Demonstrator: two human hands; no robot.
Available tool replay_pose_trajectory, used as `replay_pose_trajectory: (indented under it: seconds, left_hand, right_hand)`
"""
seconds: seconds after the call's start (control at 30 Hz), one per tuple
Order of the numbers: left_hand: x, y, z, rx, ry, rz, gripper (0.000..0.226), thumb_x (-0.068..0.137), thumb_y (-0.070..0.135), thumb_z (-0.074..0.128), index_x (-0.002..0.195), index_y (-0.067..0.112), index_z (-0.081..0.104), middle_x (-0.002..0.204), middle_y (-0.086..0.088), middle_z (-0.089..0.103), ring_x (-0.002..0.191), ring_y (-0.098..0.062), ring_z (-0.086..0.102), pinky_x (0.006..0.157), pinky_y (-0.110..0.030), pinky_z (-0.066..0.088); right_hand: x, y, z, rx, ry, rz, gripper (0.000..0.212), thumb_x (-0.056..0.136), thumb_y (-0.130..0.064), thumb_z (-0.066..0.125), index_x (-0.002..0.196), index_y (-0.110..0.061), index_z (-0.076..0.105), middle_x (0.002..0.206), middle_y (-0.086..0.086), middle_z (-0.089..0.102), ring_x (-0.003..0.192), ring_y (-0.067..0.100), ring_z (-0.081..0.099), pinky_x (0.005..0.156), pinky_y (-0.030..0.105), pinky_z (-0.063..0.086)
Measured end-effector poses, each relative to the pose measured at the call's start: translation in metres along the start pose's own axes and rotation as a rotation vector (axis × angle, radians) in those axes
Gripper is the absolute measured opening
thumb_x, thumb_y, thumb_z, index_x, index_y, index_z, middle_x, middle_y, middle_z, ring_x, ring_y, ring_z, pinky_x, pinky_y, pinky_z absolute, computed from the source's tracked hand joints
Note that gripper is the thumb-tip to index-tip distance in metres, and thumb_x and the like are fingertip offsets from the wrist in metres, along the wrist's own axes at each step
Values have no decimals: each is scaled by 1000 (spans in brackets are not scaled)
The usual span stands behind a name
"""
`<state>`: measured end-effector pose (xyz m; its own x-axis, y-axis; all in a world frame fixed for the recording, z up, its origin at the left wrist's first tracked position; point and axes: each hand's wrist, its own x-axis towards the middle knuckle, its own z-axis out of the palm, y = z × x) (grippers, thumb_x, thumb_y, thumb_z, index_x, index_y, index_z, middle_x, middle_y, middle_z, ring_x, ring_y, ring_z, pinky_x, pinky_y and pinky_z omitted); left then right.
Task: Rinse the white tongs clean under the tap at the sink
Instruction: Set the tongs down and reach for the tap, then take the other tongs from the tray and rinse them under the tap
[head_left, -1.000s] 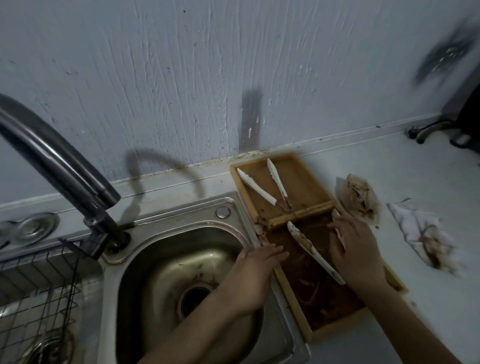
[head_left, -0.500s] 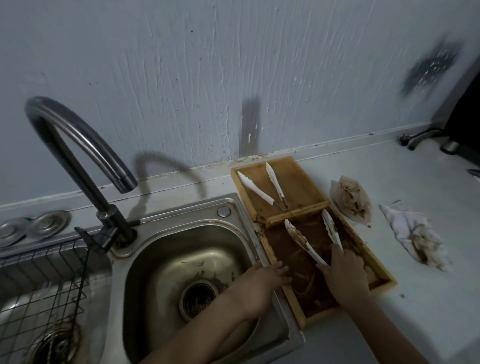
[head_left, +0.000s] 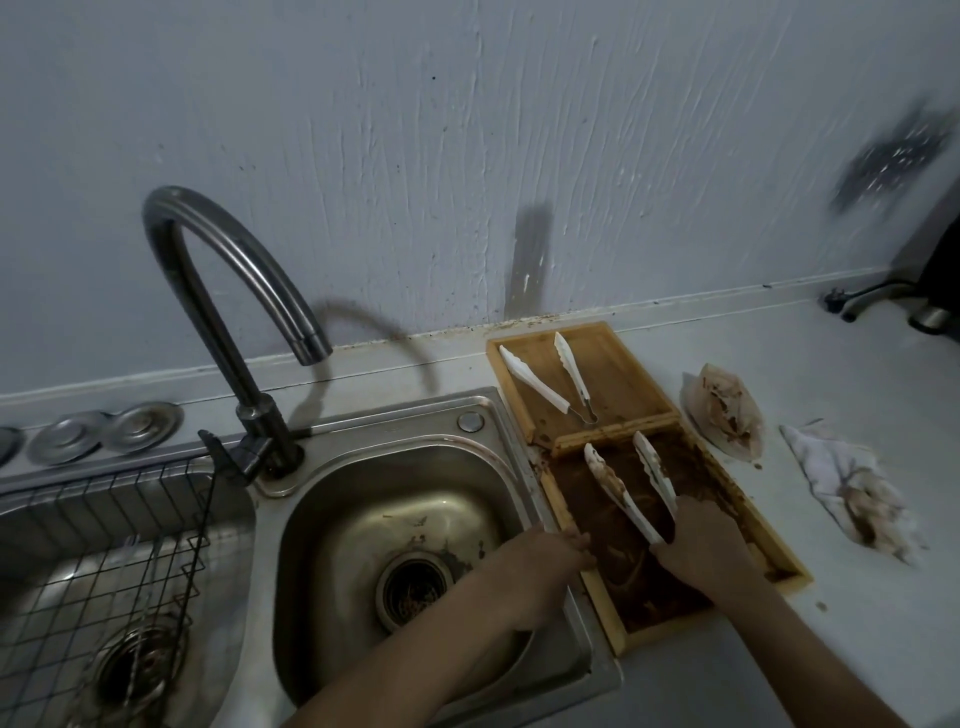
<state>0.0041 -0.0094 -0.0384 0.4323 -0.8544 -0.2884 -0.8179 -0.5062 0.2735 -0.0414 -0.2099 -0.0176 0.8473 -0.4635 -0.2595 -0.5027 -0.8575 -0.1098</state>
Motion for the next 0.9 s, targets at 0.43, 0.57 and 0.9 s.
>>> replay_pose_trajectory:
  seconds: [0.43,0.57,0.9]
  left_hand:
    - [-3,3,0,11,50,-19,60,88,-1,51,144,16,37,159,-6,19,147,-19,15,118,-46,19]
    - [-6,7,-6,7,60,-33,60,88,-2,51,144,16,37,159,-6,19,147,-18,15,119,-44,13]
    - [-38,-4,-34,-375,228,-67,39,94,10,44,130,21,54,133,0,59,121,-12,55,100,-30,46]
  right_hand:
    - [-10,-3,-19,153,-82,-48,58,84,-28,59,129,-6,30,128,19,34,98,28,52,72,29,43]
    - [-17,-6,-20,156,-3,-48,63,85,-40,55,133,-8,28,127,19,40,104,31,54,80,36,48]
    - [-51,-32,-10,205,157,-28,75,83,-56,50,140,-15,22,132,11,47,109,27,58,84,38,52]
